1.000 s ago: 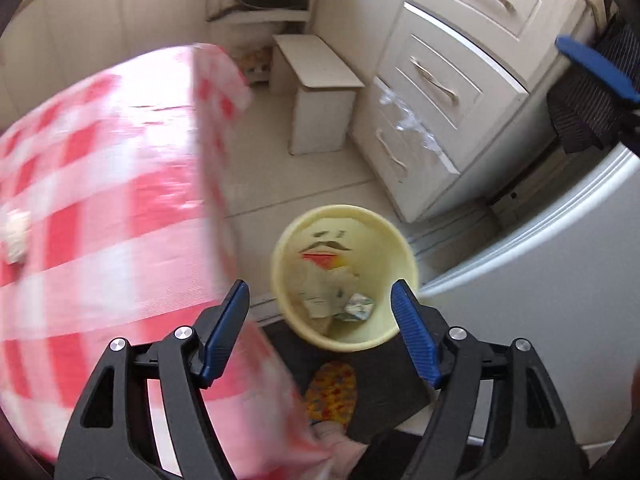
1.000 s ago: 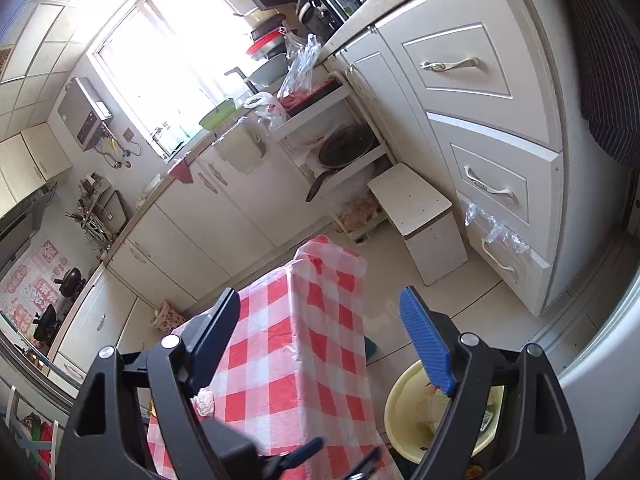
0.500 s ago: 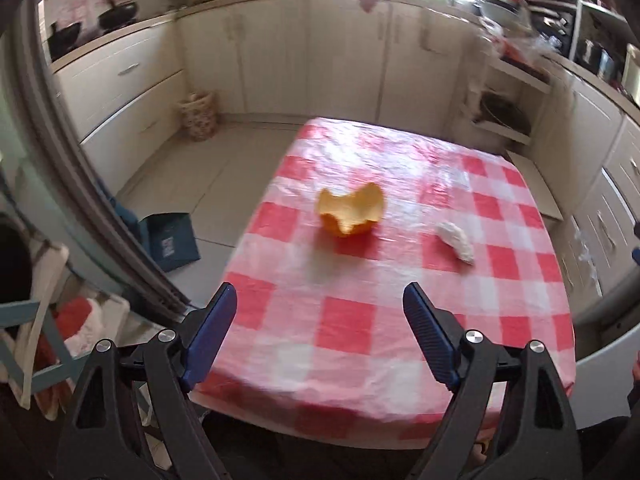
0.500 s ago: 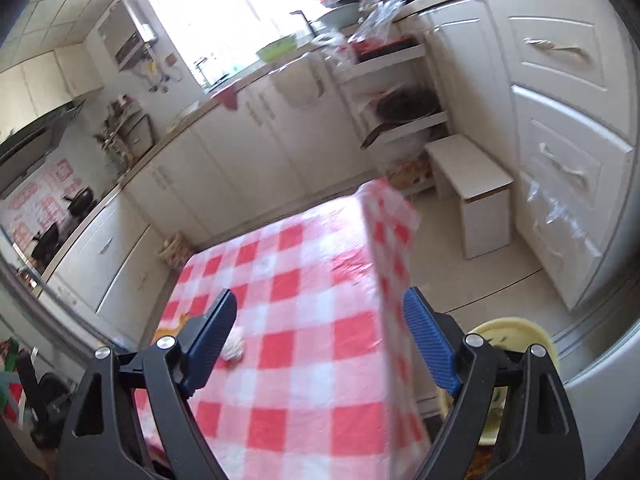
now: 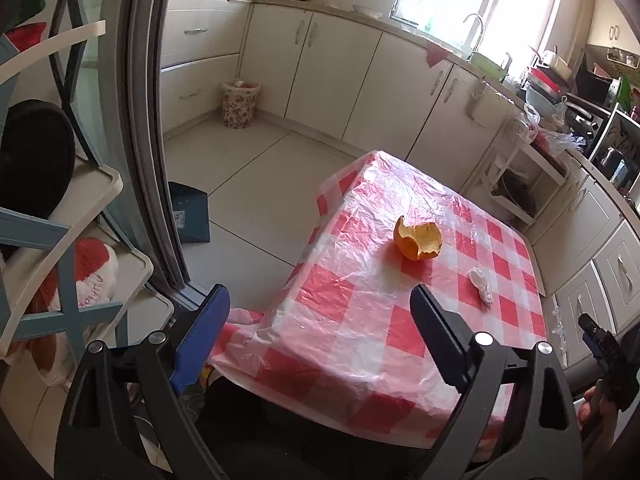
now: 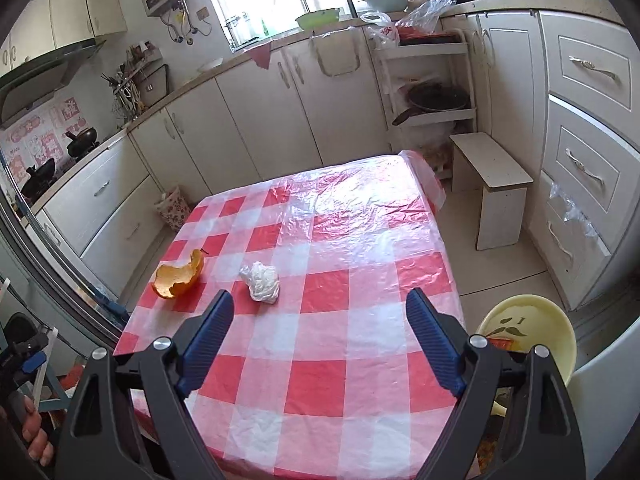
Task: Collect trash
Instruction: 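Move the left tool to the orange peel and the right tool to the tissue, then grasp the orange peel with the left tool while the right tool grasps the white tissue, then carry the peel and tissue to the yellow bin and open both tools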
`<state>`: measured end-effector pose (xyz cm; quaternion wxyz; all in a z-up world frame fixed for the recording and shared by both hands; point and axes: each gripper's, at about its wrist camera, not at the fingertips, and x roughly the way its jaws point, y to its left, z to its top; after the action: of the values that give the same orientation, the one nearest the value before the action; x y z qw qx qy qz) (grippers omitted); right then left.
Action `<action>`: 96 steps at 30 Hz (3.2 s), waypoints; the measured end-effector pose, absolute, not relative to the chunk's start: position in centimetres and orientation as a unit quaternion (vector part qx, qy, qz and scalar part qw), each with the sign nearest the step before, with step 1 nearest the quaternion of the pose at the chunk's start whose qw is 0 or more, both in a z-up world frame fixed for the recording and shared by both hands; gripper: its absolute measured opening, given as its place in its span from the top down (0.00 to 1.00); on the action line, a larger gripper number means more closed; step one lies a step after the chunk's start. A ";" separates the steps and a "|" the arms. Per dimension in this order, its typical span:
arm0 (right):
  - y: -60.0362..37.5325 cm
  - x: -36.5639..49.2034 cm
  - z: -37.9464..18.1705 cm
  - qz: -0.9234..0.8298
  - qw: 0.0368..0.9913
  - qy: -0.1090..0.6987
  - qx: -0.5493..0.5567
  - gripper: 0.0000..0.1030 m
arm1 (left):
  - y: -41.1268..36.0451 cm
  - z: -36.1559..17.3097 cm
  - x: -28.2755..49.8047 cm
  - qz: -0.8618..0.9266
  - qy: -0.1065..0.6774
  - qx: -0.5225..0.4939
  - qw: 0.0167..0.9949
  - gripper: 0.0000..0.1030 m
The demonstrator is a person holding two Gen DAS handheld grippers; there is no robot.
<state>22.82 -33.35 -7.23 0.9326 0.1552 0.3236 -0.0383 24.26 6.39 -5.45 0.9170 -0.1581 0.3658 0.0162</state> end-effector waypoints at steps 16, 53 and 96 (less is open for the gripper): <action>-32.8 23.0 -8.2 -0.042 0.931 0.338 0.128 0.14 | 3.5 -4.8 24.5 0.002 0.364 -0.080 0.928 0.08; -24.8 38.6 -16.4 0.071 0.875 0.478 0.022 0.50 | -5.6 -14.3 47.8 -0.039 0.546 -0.091 0.832 0.48; -55.0 26.9 -21.7 -0.129 0.783 0.563 0.230 0.75 | -29.5 -9.1 32.9 -0.391 0.481 -0.054 0.783 0.92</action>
<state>26.91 -54.99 -21.73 0.7835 0.2301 0.5627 -0.1289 32.88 -29.51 -9.08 0.7825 -0.0537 0.4813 -0.3913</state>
